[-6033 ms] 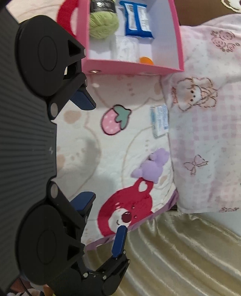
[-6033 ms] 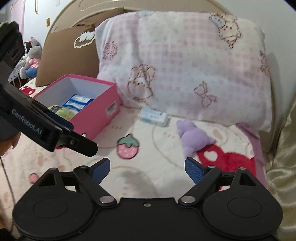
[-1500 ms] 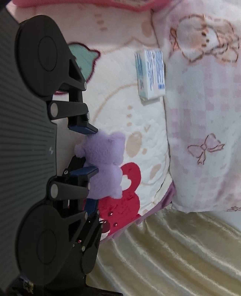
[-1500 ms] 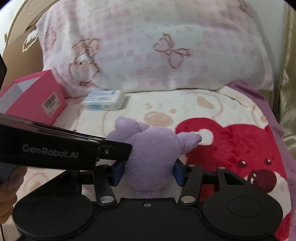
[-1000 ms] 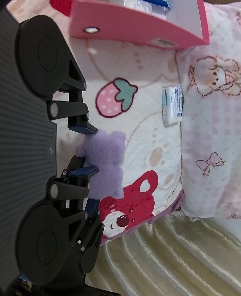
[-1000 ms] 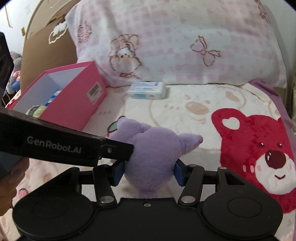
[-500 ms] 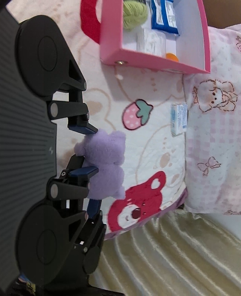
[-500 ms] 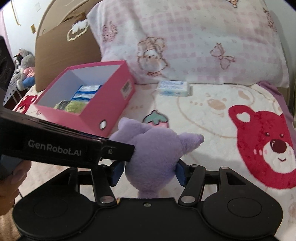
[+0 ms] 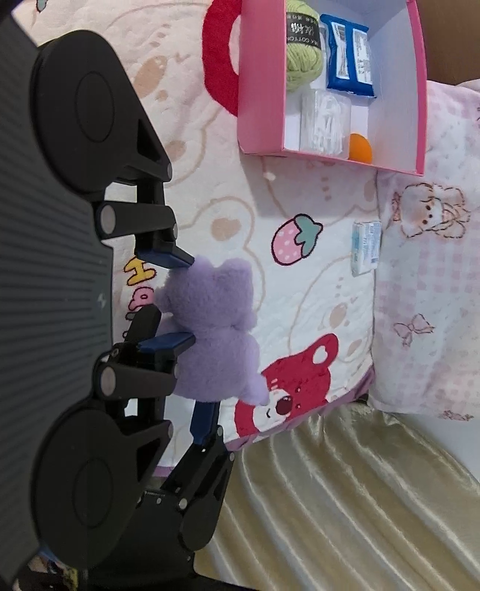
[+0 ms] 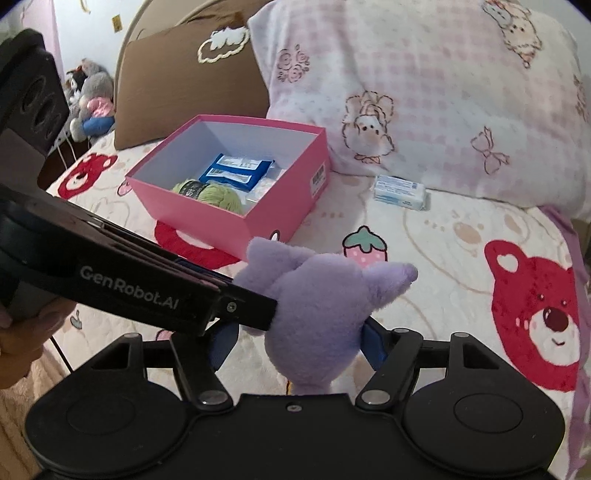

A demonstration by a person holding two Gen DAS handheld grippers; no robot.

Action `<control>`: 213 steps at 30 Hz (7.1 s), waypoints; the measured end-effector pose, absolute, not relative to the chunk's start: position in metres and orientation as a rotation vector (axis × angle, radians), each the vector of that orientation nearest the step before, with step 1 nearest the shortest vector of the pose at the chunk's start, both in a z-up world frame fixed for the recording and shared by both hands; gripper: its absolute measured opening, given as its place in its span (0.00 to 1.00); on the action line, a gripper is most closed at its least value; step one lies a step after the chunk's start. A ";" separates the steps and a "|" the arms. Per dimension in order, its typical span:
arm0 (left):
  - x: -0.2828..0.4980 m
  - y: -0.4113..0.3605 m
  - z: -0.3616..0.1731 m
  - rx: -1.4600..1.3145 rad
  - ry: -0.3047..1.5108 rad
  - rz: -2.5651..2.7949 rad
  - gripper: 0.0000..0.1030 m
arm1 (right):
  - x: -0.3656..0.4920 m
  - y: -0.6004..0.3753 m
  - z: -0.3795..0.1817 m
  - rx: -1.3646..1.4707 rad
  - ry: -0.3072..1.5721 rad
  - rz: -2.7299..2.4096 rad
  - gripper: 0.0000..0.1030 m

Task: Organize objects
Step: 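Lift the lilac plush toy with the right tool off the blanket, then carry the plush toy over the pink box and lower it inside, then open the right tool to release the plush toy in the box, then raise the right tool and move it toward the white soap box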

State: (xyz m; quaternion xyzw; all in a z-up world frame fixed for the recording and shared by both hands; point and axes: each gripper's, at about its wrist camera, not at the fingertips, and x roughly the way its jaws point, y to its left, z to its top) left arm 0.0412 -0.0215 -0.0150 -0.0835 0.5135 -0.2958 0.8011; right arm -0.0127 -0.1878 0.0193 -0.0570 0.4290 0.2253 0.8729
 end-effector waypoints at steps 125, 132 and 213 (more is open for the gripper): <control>0.223 0.206 -0.102 -0.377 0.845 -0.254 0.42 | 0.223 0.001 -0.036 -0.286 0.992 0.664 0.64; 0.213 0.195 -0.085 -0.297 0.883 -0.207 0.52 | 0.178 -0.022 -0.011 -0.236 0.919 0.707 0.65; 0.114 -0.061 0.001 -0.098 0.952 -0.496 0.82 | 0.094 -0.258 0.002 -0.138 0.723 0.659 0.86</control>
